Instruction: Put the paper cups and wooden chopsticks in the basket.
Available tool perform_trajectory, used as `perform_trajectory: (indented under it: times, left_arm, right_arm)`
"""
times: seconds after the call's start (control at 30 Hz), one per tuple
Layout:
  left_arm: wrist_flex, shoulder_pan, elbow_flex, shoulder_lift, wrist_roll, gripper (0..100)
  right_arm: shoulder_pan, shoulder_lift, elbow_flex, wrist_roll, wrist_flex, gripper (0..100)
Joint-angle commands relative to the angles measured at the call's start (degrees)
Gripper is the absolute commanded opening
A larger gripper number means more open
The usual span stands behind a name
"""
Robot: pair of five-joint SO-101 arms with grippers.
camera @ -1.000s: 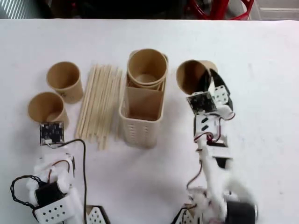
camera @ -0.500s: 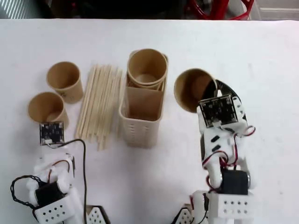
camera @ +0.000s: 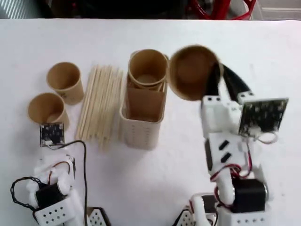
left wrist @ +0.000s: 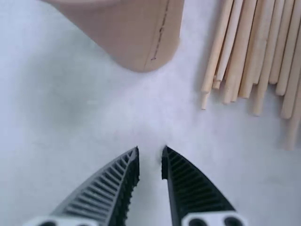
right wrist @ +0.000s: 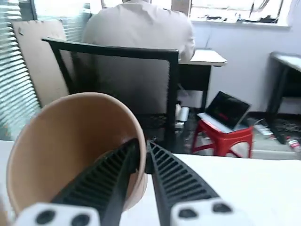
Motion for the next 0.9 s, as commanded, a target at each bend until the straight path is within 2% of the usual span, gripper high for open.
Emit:
perform_trajectory:
  times: [0.0,0.2,0.5,0.7,0.77,0.87]
  left_arm:
    - [0.0,-0.4,-0.09,0.31,-0.18,10]
    - [0.0,-0.4,-0.09,0.31,-0.18,10]
    - [0.0,-0.4,-0.09,0.31,-0.18,10]
    - [0.0,-0.4,-0.09,0.31,-0.18,10]
    - [0.0,-0.4,-0.09,0.31,-0.18,10]
    - [0.0,-0.4,-0.09,0.31,-0.18,10]
  right_arm:
    - [-6.99,3.56,-3.78,-3.69,-2.07,1.7]
    - [-9.98,9.19,-3.87,-3.69,-9.19,1.8]
    - [-10.07,18.68,-3.87,-3.87,-10.33,1.8]
    - [-9.98,21.93,-3.6,-3.69,-14.99,1.9]
    - [-9.98,22.73,-3.6,-2.99,-14.55,5.3]
    - [-10.07,23.52,-3.52,-0.79,-14.37,19.2]
